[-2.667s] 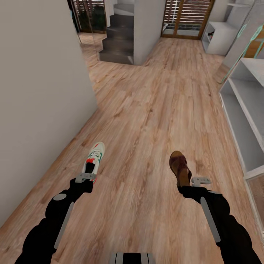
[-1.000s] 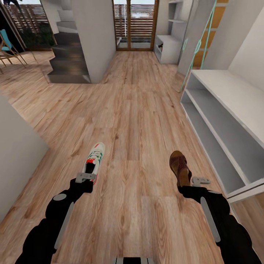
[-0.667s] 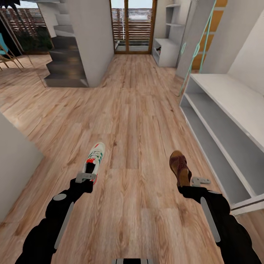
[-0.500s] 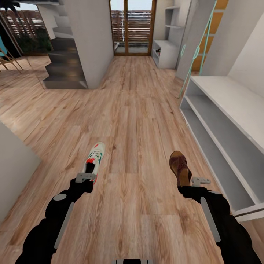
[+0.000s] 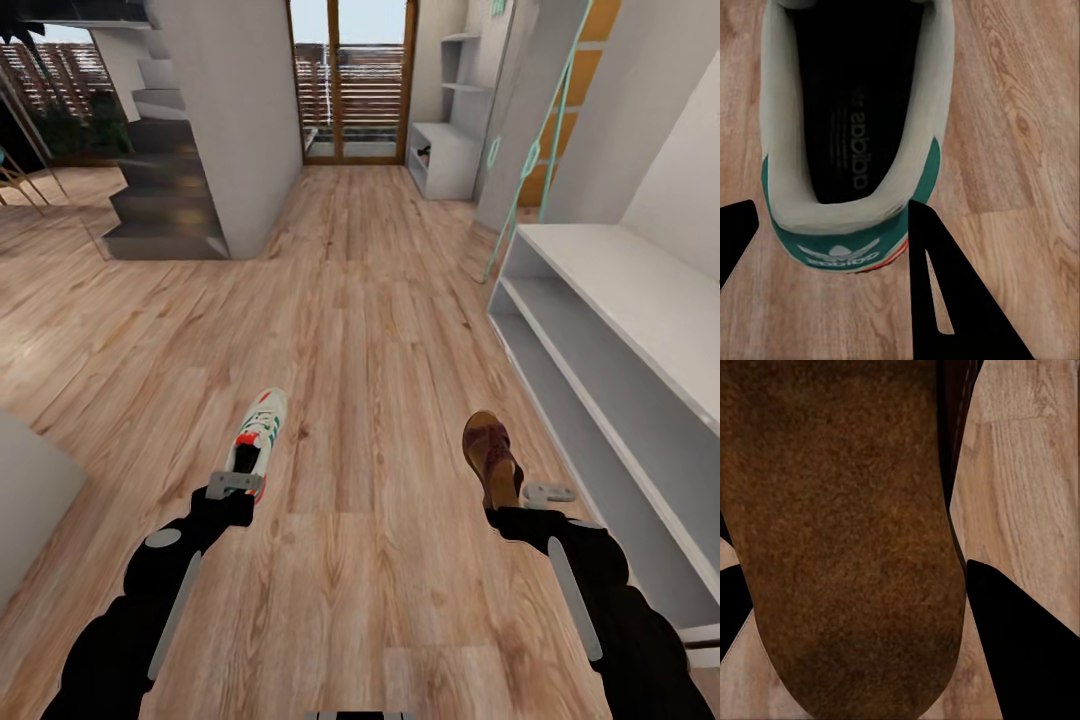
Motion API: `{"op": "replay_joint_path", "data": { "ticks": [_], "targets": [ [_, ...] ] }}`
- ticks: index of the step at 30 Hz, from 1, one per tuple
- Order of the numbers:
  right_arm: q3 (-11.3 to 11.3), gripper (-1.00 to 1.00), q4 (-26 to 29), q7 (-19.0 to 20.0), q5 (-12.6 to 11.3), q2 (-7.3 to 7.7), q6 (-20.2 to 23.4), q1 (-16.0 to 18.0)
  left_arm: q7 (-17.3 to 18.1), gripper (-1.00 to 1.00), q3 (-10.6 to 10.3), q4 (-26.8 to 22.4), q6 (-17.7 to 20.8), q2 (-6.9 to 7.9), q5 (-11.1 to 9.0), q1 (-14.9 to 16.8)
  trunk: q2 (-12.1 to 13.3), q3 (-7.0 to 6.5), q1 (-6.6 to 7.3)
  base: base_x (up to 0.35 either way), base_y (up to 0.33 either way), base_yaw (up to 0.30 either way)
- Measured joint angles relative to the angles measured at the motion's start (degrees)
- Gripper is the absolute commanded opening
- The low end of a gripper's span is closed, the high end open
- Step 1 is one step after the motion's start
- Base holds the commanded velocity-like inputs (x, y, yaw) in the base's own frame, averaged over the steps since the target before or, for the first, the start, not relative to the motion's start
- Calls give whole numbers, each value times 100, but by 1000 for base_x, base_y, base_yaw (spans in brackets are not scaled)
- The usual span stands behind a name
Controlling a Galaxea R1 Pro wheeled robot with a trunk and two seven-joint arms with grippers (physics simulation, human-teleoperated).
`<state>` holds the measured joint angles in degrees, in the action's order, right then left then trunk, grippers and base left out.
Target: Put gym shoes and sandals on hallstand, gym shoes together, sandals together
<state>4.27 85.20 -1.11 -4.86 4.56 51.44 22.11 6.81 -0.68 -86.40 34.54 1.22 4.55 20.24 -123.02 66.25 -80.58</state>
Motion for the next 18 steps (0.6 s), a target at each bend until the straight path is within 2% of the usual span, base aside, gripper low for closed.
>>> {"op": "replay_joint_path", "data": {
  "ticks": [18],
  "targets": [
    [0, -100, 0, -3, 5, 0, 0, 1, 5, -100, 0, -5, 0, 7, -1, -22, 0, -162, 0, 333, 0, -115]
  ]
}}
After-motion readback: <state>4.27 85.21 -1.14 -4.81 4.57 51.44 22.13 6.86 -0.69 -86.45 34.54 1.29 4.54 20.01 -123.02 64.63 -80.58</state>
